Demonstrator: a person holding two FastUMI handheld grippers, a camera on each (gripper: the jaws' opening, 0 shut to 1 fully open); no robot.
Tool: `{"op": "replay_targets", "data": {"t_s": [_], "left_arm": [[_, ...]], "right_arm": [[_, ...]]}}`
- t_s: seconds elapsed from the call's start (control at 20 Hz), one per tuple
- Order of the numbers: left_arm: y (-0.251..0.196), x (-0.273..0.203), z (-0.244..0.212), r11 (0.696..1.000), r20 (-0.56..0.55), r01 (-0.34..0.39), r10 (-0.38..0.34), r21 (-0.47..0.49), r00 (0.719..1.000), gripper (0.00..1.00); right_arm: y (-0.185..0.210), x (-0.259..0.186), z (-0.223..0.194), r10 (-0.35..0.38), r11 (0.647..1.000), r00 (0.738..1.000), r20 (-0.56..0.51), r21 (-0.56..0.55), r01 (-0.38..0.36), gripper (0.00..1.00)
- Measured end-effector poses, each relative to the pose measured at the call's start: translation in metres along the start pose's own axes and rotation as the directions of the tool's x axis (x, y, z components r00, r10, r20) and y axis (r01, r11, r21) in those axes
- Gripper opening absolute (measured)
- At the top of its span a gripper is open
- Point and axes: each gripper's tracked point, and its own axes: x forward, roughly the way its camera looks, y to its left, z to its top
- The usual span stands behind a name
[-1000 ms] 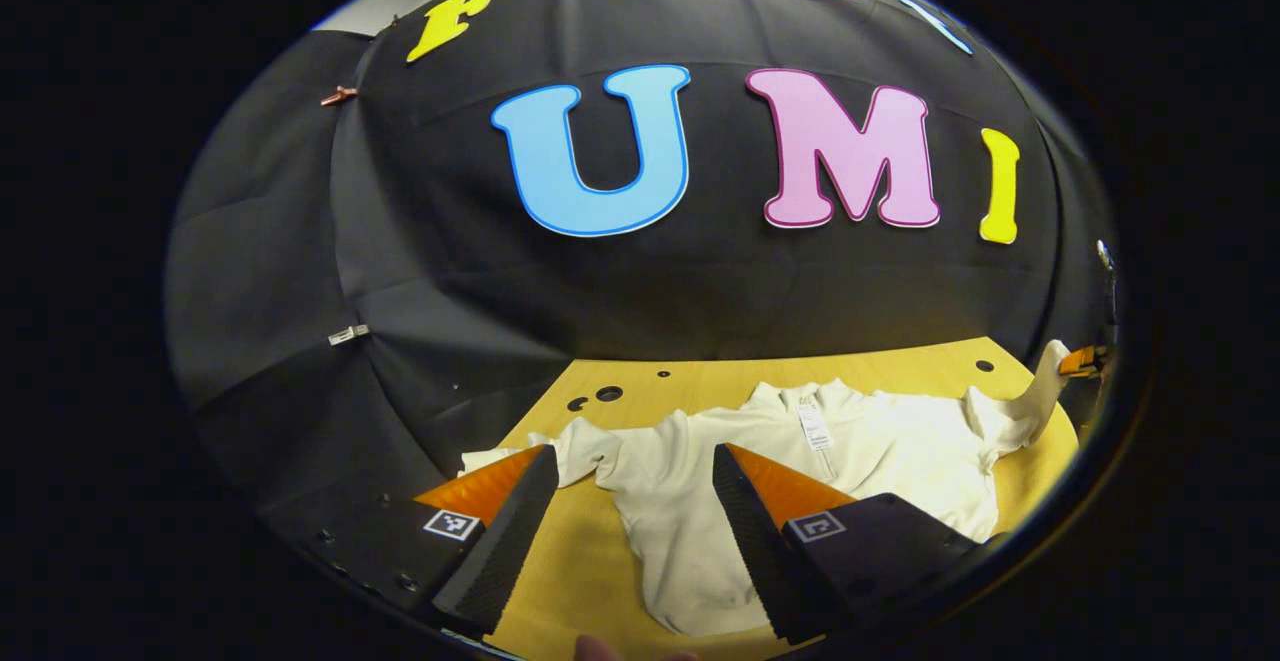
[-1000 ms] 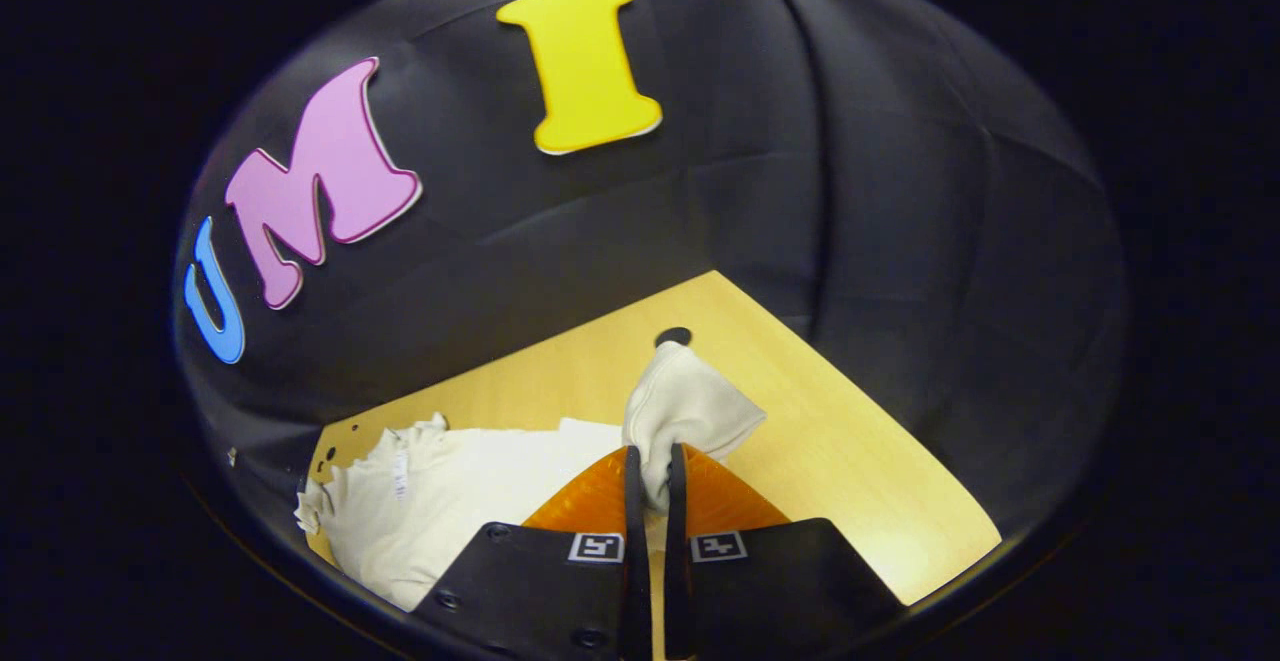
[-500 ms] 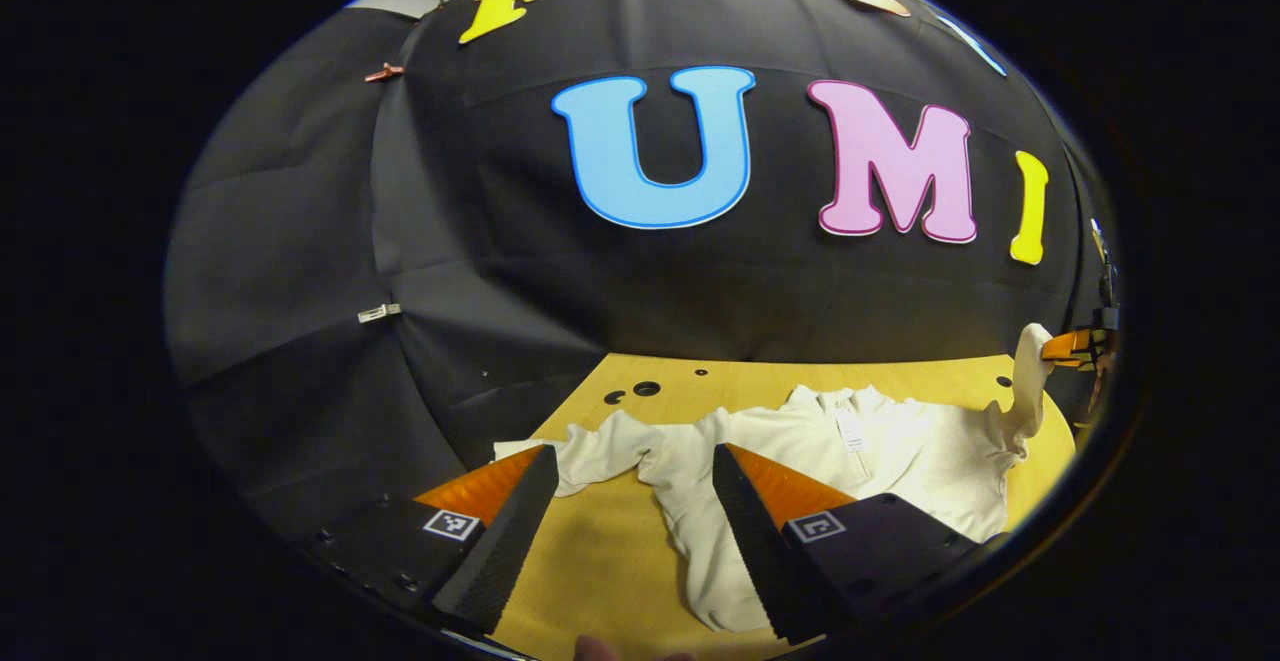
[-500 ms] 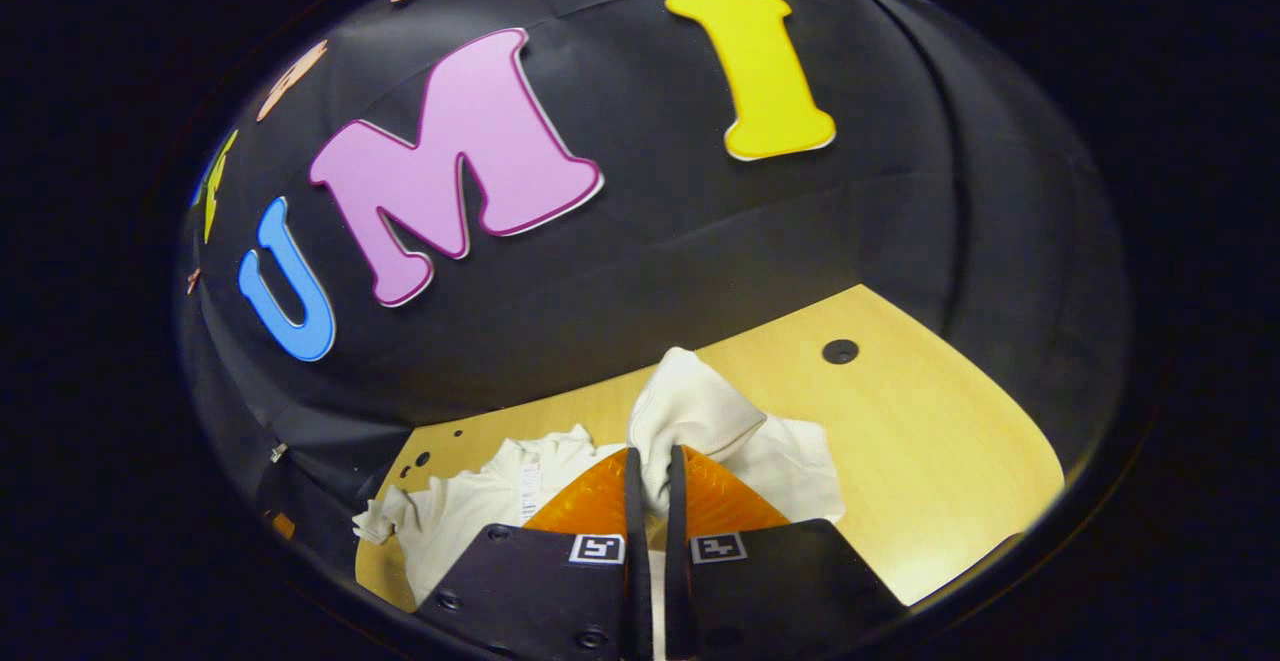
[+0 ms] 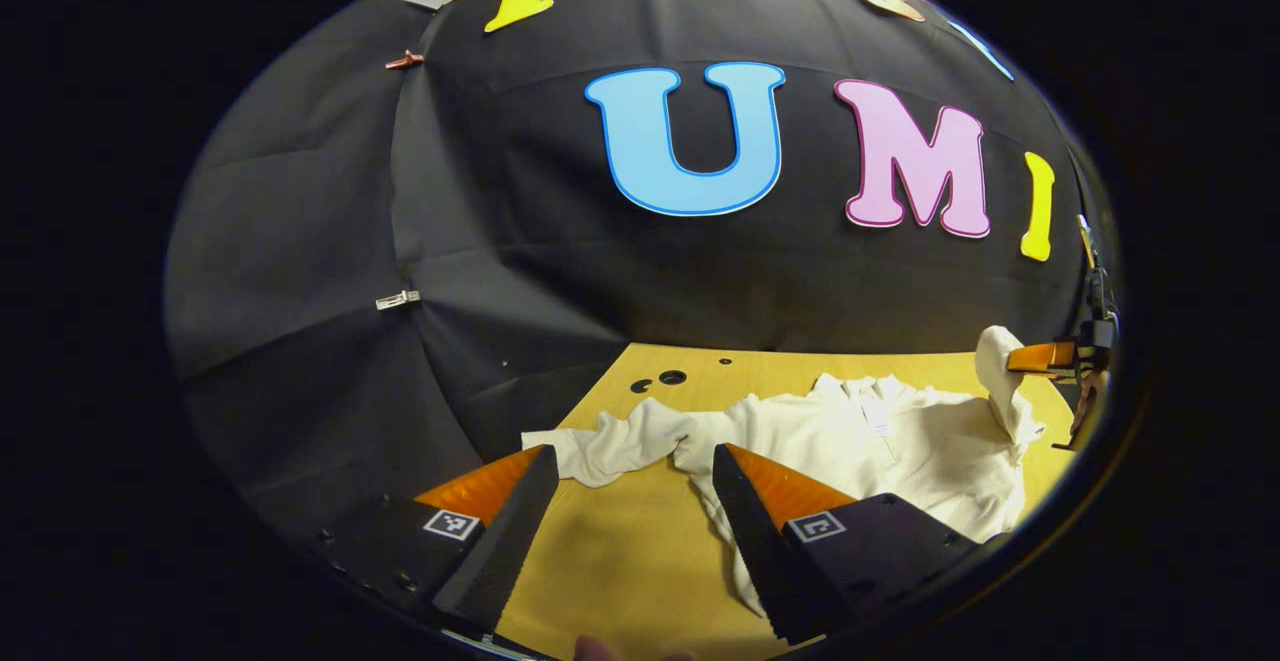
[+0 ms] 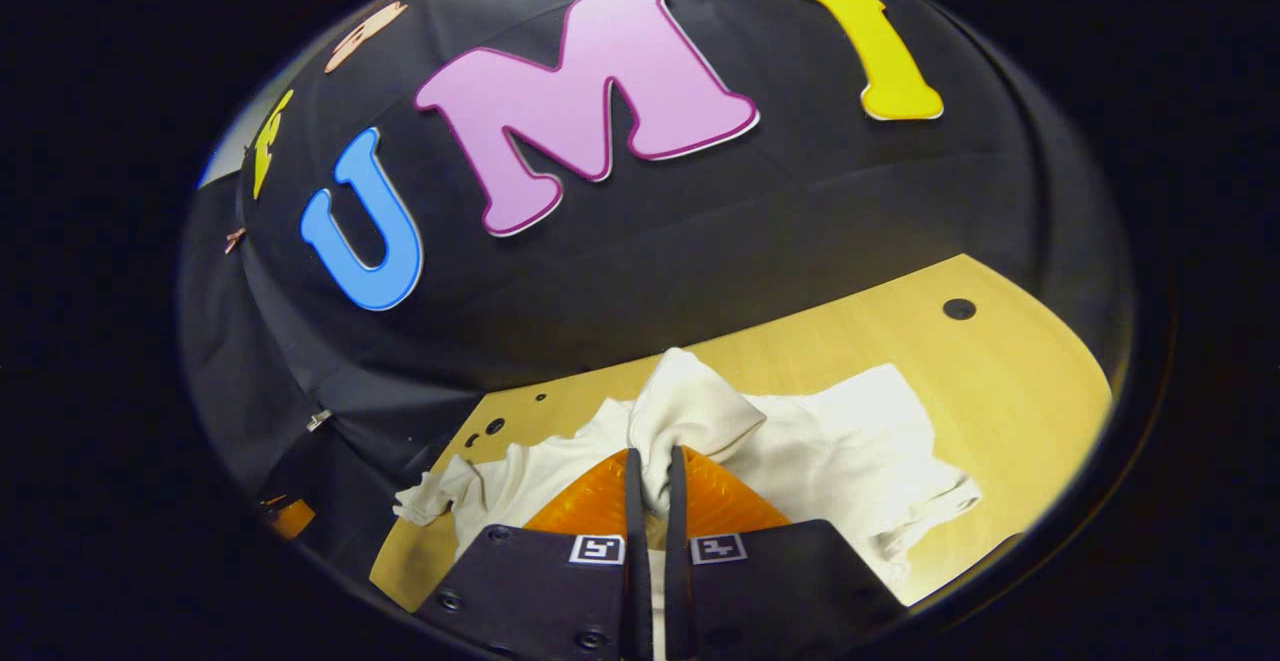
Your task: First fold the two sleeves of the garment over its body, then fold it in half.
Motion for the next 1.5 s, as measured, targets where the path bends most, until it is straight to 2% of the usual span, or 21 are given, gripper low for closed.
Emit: {"op": "replay_targets", "data": {"t_s": [0.3, 0.4, 0.55, 0.8, 0.9, 0.95, 1.0, 1.05, 1.1, 1.15, 1.2, 1.25, 1.35, 1.5], "left_arm": [[0.024, -0.002, -0.020, 1.000, -0.022, -0.015, 0.015, 0.008, 1.000, 0.96], [0.028, -0.003, -0.025, 1.000, -0.031, -0.018, 0.019, 0.014, 0.999, 0.96], [0.032, -0.004, -0.034, 1.000, -0.042, -0.020, 0.020, 0.016, 0.999, 0.96], [0.031, -0.006, -0.038, 0.999, -0.037, -0.006, 0.008, 0.045, 0.999, 0.96], [0.028, -0.006, -0.039, 0.999, -0.037, 0.005, -0.003, 0.047, 0.999, 0.96], [0.026, -0.005, -0.041, 0.999, -0.037, 0.008, -0.006, 0.046, 0.999, 0.96], [0.025, -0.004, -0.040, 0.999, -0.037, 0.011, -0.009, 0.043, 0.999, 0.96], [0.023, -0.001, -0.040, 0.999, -0.034, 0.013, -0.011, 0.039, 0.999, 0.96], [0.022, 0.003, -0.040, 0.999, -0.032, 0.014, -0.013, 0.033, 0.999, 0.96], [0.021, 0.006, -0.040, 1.000, -0.028, 0.013, -0.013, 0.028, 1.000, 0.96], [0.020, 0.010, -0.038, 1.000, -0.025, 0.016, -0.015, 0.025, 1.000, 0.96], [0.019, 0.016, -0.039, 1.000, -0.019, 0.015, -0.014, 0.026, 1.000, 0.96], [0.020, 0.025, -0.037, 1.000, -0.006, 0.012, -0.012, 0.020, 1.000, 0.96], [0.027, 0.044, -0.035, 1.000, 0.013, -0.004, 0.004, 0.012, 1.000, 0.96]], "right_arm": [[0.055, 0.020, -0.058, 0.137, 0.991, 0.990, -0.040, 0.009, -0.136, 0.09], [0.064, 0.029, -0.075, 0.159, 0.987, 0.986, -0.052, 0.012, -0.159, 0.09], [0.059, 0.049, -0.110, 0.135, 0.991, 0.986, -0.096, 0.017, -0.134, 0.09], [0.032, 0.074, -0.164, 0.034, 0.999, 0.982, -0.183, -0.020, -0.038, 0.11], [0.027, 0.074, -0.172, 0.006, 0.999, 0.981, -0.196, -0.034, -0.013, 0.25], [0.024, 0.073, -0.170, -0.009, 0.999, 0.982, -0.189, -0.051, -0.001, 0.37], [0.022, 0.071, -0.165, -0.019, 0.998, 0.984, -0.178, -0.070, 0.006, 0.25], [0.020, 0.068, -0.160, -0.029, 0.996, 0.986, -0.167, -0.088, 0.014, 0.34], [0.018, 0.065, -0.153, -0.040, 0.994, 0.987, -0.154, -0.109, 0.024, 0.53], [0.014, 0.060, -0.145, -0.055, 0.991, 0.989, -0.139, -0.132, 0.036, 0.60], [0.010, 0.056, -0.137, -0.069, 0.986, 0.990, -0.120, -0.158, 0.049, 0.43], [0.007, 0.051, -0.127, -0.079, 0.982, 0.992, -0.102, -0.178, 0.060, 0.66], [-0.002, 0.040, -0.109, -0.102, 0.973, 0.992, -0.068, -0.213, 0.086, 0.74], [-0.030, 0.021, -0.078, -0.163, 0.953, 0.987, -0.003, -0.260, 0.156, 0.74]]}}
